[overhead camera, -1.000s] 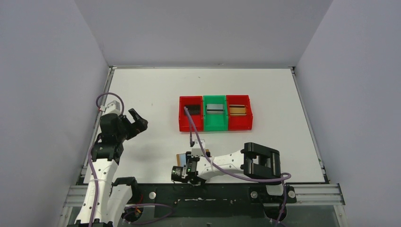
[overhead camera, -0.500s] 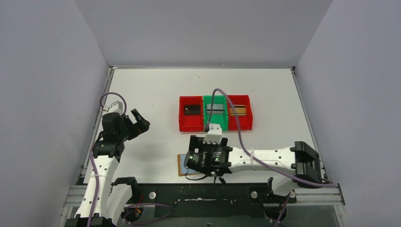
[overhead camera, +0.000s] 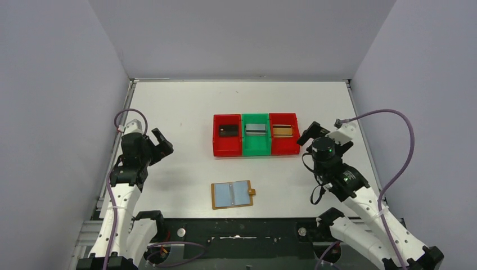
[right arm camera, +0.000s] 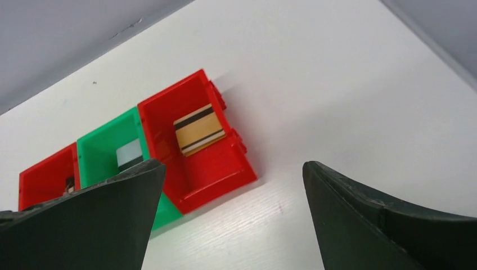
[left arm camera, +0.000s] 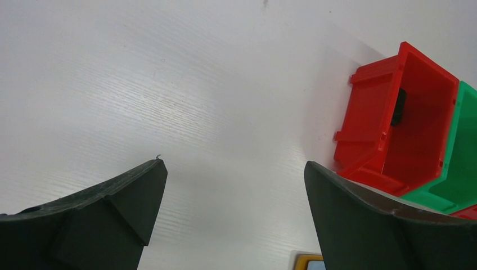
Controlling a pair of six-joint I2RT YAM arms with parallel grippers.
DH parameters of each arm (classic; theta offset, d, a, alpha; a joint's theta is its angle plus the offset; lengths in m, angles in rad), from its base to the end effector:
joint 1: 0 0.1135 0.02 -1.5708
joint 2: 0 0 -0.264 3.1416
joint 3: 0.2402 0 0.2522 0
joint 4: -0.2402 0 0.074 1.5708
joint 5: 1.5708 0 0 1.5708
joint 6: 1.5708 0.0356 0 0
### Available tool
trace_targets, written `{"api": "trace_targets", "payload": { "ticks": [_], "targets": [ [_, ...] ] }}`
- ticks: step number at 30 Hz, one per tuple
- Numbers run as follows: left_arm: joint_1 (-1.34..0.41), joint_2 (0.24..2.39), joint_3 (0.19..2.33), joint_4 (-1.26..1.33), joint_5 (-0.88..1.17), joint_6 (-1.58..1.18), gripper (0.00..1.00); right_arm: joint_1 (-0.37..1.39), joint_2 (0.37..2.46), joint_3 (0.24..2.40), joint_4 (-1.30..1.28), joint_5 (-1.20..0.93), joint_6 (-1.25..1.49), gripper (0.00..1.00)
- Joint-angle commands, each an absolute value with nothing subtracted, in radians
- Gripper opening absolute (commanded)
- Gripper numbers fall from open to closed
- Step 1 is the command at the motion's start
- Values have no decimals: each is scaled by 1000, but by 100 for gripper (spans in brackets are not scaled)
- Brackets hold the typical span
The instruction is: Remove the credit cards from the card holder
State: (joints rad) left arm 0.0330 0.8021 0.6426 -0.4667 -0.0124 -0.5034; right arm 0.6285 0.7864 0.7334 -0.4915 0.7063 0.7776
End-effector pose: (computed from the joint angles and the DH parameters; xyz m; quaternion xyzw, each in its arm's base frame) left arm 0.1765 0.0063 0.2594 -0.2387 0.8579 -0.1006 0.4437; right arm 0.1493 0.0799 0.2949 0.2302 0.8025 0.0680 0.5462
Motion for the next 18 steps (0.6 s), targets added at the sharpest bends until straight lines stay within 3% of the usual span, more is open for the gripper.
{"api": "trace_targets", "payload": {
  "ticks": [1, 8, 18],
  "targets": [
    [29, 787, 701, -405, -49, -484, 96, 444, 797, 736, -338, 504, 481, 98],
    [46, 805, 705, -368, -77, -479, 96, 205, 942, 835, -318, 378, 397, 98],
    [59, 741, 689, -351, -82, -458, 96, 198, 812, 768, -239, 315, 299, 98]
  ]
}}
